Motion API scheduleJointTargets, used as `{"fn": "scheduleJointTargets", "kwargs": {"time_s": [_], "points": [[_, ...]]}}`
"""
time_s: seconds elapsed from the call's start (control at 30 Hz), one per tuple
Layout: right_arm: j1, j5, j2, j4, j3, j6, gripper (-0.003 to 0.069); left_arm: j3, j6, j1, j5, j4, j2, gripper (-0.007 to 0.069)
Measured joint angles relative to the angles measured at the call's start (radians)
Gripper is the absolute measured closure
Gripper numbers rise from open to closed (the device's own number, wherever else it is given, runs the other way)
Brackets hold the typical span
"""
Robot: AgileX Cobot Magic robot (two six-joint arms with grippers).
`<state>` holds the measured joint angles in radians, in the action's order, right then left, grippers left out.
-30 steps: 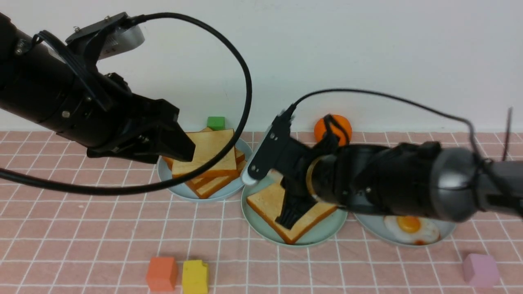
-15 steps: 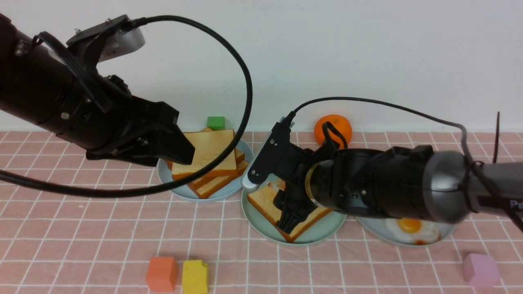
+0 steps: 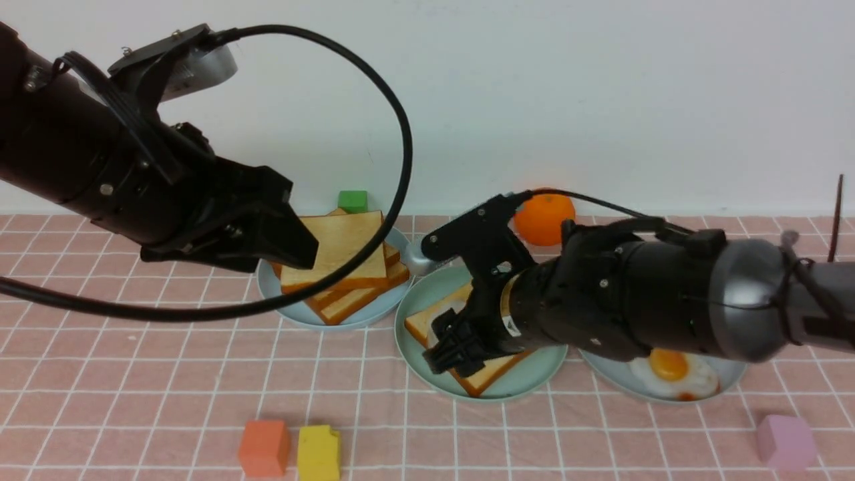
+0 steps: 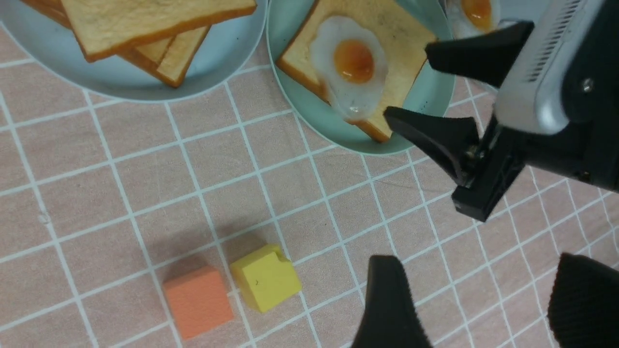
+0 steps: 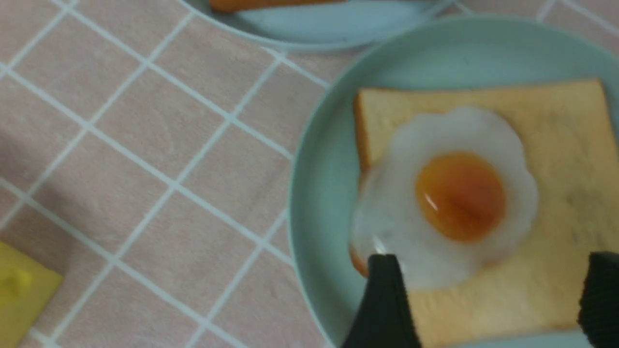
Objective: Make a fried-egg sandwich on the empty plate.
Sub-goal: Use the left arm to grab a slice of bread
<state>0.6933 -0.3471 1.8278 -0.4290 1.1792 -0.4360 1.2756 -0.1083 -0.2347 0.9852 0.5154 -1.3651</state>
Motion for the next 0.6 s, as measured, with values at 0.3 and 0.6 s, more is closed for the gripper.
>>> {"fn": "scheduleJointTargets", "kwargs": {"time_s": [0.3,0.6], "points": [[-0.111,-0.361,-0.192,0.194,0.103,0.062,0.0603,0.0,0.152,0.006,-0.117,-0.086,-0.044,0.0151],[-0.176,-0.471,-0.367,0.626,-0.009,0.365,0.0663,0.067,0.059,0.184,-0.089,0.107,-0.312,0.0151]]}}
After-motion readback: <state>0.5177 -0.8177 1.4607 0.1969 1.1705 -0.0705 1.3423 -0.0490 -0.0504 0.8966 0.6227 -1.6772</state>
